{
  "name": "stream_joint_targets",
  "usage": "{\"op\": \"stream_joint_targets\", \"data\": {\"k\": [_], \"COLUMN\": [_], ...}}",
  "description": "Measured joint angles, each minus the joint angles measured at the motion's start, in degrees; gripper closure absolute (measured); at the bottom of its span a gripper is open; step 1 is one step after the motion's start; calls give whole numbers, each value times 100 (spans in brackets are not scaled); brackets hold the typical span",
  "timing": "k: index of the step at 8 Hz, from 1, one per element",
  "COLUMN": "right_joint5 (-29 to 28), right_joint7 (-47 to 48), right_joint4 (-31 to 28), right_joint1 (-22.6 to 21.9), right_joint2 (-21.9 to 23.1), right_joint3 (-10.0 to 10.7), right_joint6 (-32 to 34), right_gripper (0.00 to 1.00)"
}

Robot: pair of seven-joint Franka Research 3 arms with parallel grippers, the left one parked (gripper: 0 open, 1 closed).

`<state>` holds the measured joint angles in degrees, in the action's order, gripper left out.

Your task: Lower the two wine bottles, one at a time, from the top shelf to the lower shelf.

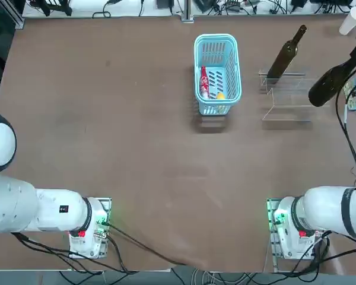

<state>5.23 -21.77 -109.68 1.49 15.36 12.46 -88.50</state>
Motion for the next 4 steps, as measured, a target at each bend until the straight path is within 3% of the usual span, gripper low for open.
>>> {"op": "stream_joint_targets", "data": {"k": [4], "right_joint5": [0], "right_joint7": [0], "right_joint4": [-11], "right_joint1": [4], "right_joint2": [0], "right_joint3": [49], "right_joint6": [2], "right_gripper": [47]}}
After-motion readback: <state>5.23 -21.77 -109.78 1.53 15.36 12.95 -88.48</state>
